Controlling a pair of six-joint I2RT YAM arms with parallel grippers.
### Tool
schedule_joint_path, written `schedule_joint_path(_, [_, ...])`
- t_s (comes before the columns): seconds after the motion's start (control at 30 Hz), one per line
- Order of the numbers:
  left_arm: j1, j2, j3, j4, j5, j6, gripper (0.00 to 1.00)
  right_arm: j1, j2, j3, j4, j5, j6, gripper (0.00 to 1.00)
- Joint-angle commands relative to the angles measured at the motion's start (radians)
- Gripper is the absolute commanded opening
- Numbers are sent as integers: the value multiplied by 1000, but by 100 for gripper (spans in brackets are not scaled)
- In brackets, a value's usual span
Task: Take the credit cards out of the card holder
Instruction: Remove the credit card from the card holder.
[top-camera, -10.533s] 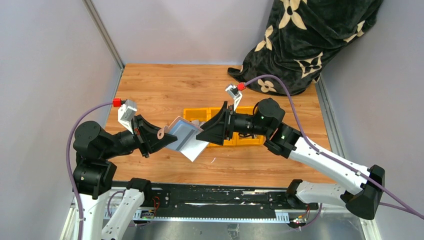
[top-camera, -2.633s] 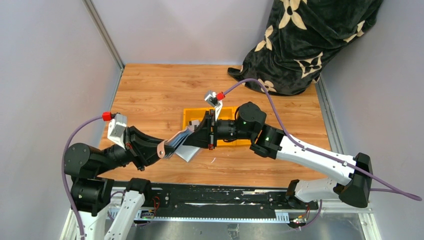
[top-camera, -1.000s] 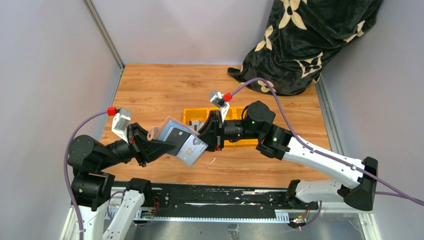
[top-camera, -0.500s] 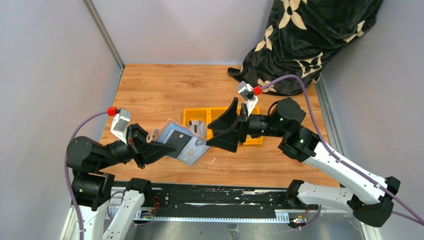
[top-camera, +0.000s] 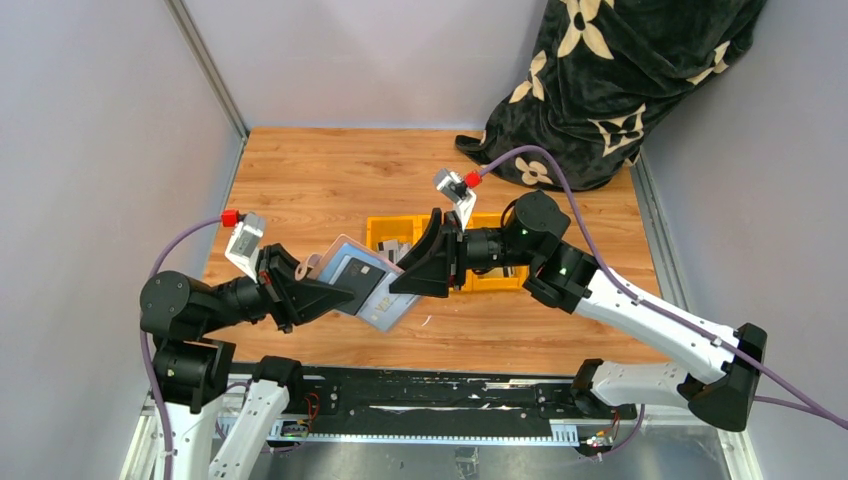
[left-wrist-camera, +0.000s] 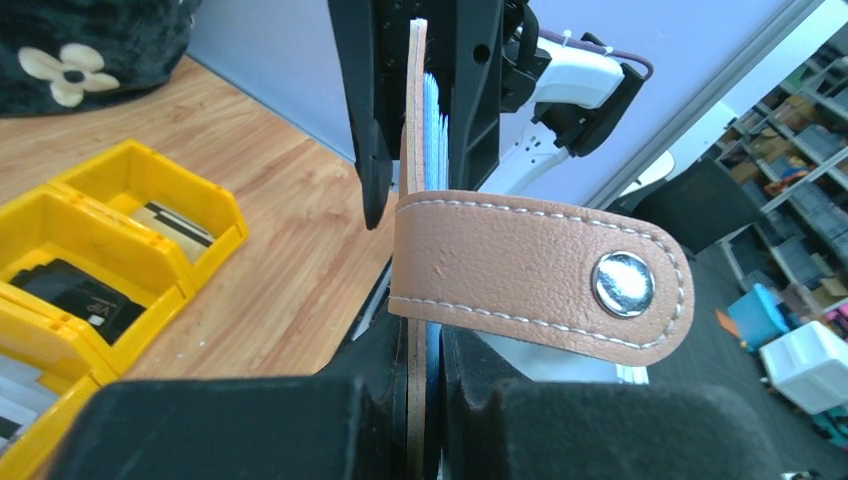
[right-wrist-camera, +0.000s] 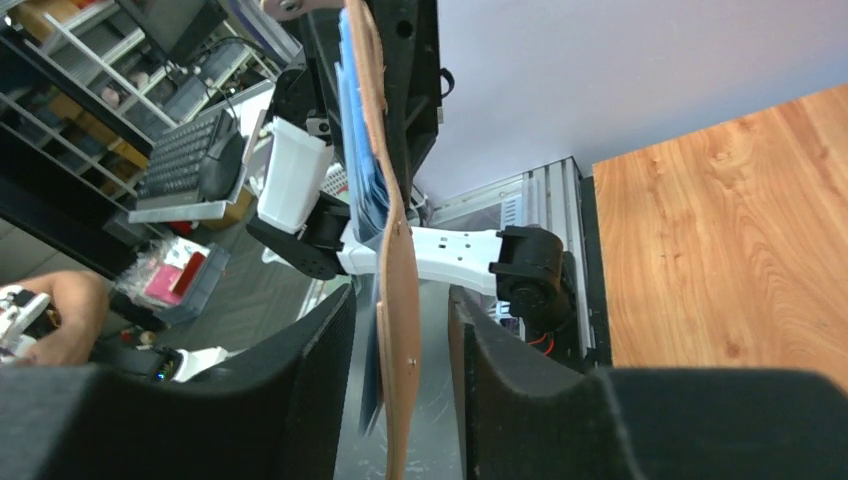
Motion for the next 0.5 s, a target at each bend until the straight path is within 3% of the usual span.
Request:
schedule_joint_path(0.0, [-1,-4,-51,117,15,-115,0,22,15,34,19,-59,8,36])
schedule_joint_path(0.17, [-1,9,-131,255,19,-275,6,34,0,20,-11,-67,-16,12])
schedule_joint_path(0.23, [-1,13,-145,286,21,-301,17,35,-4,19,-34,-57,-27,3])
schedule_joint_path(0.33, [-1,18,-144,280,14,-305,48,39,-4,25,-50,-57,-39,0])
schedule_joint_path(0.4, [-1,18,-143,281,4,-316,56,45,7,36,-69,-60,-52,0])
schedule_joint_path(0.47, [-1,22,-144,294,7,-334,56,49,20,47,-85,-72,-61,0])
